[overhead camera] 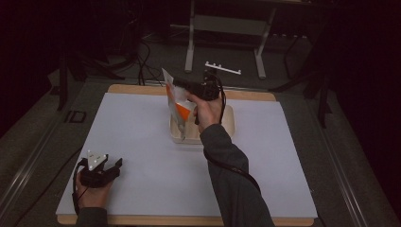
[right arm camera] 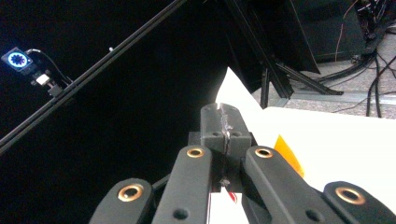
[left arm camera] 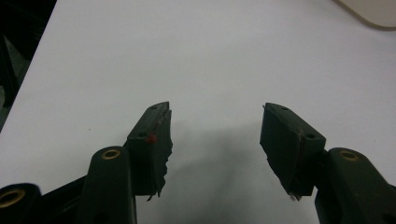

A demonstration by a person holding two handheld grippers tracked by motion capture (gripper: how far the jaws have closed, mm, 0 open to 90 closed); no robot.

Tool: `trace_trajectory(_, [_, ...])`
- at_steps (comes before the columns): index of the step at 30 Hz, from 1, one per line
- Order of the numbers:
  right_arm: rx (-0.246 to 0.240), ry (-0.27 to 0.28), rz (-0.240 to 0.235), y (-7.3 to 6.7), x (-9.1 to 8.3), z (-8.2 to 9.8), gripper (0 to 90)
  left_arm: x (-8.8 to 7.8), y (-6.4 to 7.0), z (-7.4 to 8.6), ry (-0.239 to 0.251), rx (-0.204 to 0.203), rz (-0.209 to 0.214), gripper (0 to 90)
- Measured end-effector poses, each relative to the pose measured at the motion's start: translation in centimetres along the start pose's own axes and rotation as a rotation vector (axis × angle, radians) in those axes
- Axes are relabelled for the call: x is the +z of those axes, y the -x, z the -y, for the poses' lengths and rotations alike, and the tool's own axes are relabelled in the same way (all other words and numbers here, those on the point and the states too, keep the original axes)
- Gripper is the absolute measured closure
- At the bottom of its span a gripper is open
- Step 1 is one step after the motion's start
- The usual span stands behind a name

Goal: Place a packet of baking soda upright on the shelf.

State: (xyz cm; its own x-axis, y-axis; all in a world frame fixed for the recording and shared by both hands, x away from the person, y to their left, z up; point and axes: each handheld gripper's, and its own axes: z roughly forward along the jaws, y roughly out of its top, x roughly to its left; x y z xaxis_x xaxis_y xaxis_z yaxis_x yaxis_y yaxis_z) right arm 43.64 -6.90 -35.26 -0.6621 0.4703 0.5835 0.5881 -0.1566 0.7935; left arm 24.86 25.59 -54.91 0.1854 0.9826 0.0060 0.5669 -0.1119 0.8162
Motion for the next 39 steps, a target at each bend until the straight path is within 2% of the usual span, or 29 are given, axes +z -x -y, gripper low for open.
trace_trajectory(6, [0.023,0.022,0.009,0.6,1.1,-0.1,90.0,-0.1,0.0,0.1,0.007,-0.005,-0.002,42.9])
trace_trajectory(9, [0.018,0.04,0.009,0.8,1.4,-0.1,90.0,-0.1,0.0,0.1,0.008,-0.004,-0.002,42.9])
trace_trajectory(13, [0.014,0.105,-0.002,1.3,1.5,0.1,90.0,-0.1,0.0,0.1,0.009,-0.005,0.0,42.9])
trace_trajectory(18, [-0.022,0.145,0.02,1.4,1.5,0.6,90.0,-0.2,0.0,0.1,0.012,-0.006,0.001,42.9])
trace_trajectory(21, [-0.02,0.173,0.039,1.5,1.5,0.7,90.0,-0.2,0.0,0.1,0.012,-0.008,0.002,42.9])
trace_trajectory(24, [-0.027,0.175,0.034,1.5,1.8,0.7,90.0,-0.2,-0.1,0.2,0.014,-0.012,0.003,42.9])
trace_trajectory(28, [-0.054,0.175,0.061,1.5,2.3,1.1,90.0,-0.3,-0.1,0.2,0.013,-0.014,0.005,42.9])
trace_trajectory(34, [-0.042,0.192,0.078,2.1,2.8,1.6,90.0,-0.4,-0.2,0.2,0.016,-0.018,0.006,42.9])
trace_trajectory(36, [-0.05,0.204,0.107,2.2,2.8,1.9,90.0,-0.5,-0.3,0.2,0.015,-0.02,0.007,42.9])
trace_trajectory(37, [-0.056,0.191,0.112,2.3,3.0,1.9,90.0,-0.5,-0.3,0.3,0.015,-0.02,0.008,42.9])
trace_trajectory(38, [-0.075,0.188,0.143,2.2,3.0,2.0,90.0,-0.5,-0.3,0.3,0.015,-0.021,0.008,42.9])
trace_trajectory(39, [-0.085,0.184,0.146,2.3,3.1,2.0,90.0,-0.5,-0.3,0.3,0.015,-0.021,0.007,42.8])
